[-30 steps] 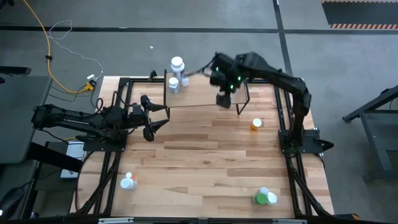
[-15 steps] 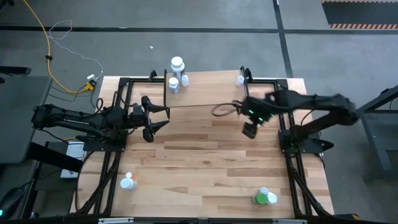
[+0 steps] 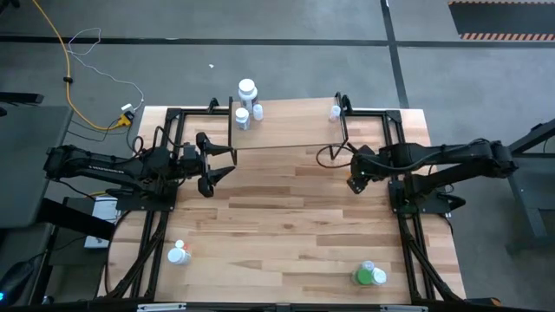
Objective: Pick and place medicine bottles onto shelf by color
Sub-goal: Put the orange pill bottle on the shelf
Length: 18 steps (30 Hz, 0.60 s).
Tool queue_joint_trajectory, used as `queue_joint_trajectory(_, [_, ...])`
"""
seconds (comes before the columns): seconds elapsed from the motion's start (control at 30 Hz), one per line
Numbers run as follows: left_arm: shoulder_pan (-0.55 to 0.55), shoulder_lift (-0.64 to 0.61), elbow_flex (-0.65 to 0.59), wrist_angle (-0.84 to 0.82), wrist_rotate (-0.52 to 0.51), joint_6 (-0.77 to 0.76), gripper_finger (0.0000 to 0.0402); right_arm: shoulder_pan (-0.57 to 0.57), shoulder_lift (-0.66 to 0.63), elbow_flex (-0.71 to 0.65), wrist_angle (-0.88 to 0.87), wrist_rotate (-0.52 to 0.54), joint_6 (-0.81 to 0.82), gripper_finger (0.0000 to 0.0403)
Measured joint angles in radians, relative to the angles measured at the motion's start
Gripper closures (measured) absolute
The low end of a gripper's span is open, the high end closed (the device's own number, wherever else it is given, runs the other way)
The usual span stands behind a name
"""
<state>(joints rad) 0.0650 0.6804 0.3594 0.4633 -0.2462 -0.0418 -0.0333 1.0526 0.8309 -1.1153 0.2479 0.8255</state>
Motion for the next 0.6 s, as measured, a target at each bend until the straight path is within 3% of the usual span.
queue_joint_trajectory(0.43, [0.0,0.0,0.0,-0.002,0.005,-0.005,0.0115,-0.143,0.064,-0.013,0.045,-0.021,-0.05,0.0132])
queue_joint_trajectory(0.6, [0.0,0.0,0.0,0.001,0.027,-0.008,0.0115,-0.197,0.128,-0.035,0.07,-0.033,-0.146,0.0132])
